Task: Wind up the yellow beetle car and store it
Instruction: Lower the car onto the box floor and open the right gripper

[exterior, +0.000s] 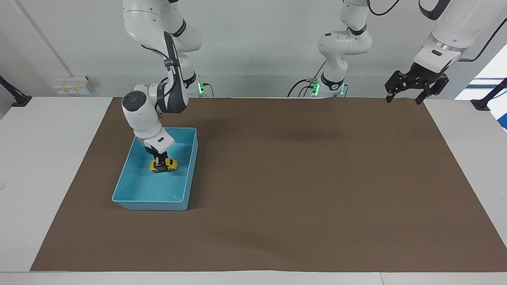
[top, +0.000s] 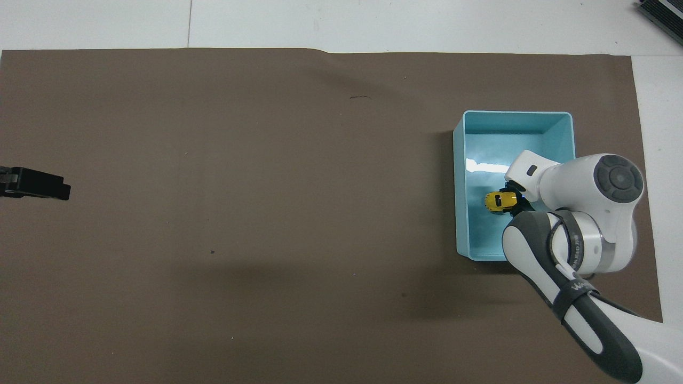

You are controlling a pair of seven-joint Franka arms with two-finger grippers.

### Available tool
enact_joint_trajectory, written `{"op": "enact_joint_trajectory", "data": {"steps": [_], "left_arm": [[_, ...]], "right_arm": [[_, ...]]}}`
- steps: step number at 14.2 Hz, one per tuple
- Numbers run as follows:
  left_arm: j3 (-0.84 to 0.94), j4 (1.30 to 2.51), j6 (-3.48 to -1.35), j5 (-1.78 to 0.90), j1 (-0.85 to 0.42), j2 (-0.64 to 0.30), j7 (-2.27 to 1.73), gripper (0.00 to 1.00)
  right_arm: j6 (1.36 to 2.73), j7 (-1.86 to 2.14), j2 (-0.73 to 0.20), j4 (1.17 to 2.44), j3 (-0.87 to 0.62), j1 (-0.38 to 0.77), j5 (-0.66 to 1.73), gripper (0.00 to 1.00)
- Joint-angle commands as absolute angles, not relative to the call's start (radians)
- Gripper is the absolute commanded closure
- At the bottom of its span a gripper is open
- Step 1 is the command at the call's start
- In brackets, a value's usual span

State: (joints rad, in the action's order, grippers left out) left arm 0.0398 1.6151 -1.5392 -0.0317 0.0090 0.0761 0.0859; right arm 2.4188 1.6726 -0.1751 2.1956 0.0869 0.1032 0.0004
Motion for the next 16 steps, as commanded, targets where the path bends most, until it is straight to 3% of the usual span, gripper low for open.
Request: {"op": "enact_joint_trajectory", "data": {"steps": [1, 3, 6, 10, 12, 13, 16], "left_arm": [[0.048, 1.626, -1.546, -0.043, 0.025, 0.092, 0.097, 0.00], [0.048, 1.626, -1.546, -0.043, 0.025, 0.092, 0.097, 0.00], [0.048, 1.626, -1.546, -0.043, 0.025, 0.092, 0.097, 0.00], [0.048, 1.626, -1.546, -0.043, 0.025, 0.092, 0.097, 0.00], [0.048, 1.626, -1.546, -0.043, 0.025, 0.092, 0.097, 0.00], [0.048, 1.626, -1.546, -0.043, 0.025, 0.092, 0.097, 0.00], [0.048, 1.626, -1.546, -0.043, 0.025, 0.092, 0.097, 0.00]], "right_arm": [[2.444, 1.700, -0.179, 2.203, 0.078, 0.087, -0.015, 0.80], [2.444, 1.700, -0.179, 2.203, 0.078, 0.086, -0.015, 0.79], [2.444, 1.697, -0.179, 2.203, 0.078, 0.086, -0.015, 0.69], [2.444, 1.692, -0.181, 2.204, 0.078, 0.087, -0.015, 0.67], [2.444, 1.684, -0.181, 2.203, 0.078, 0.087, -0.015, 0.27], [2.442, 1.680, -0.183, 2.203, 0.078, 0.087, -0.014, 0.16], [2.433, 1.678, -0.183, 2.200, 0.078, 0.087, -0.014, 0.03]]}}
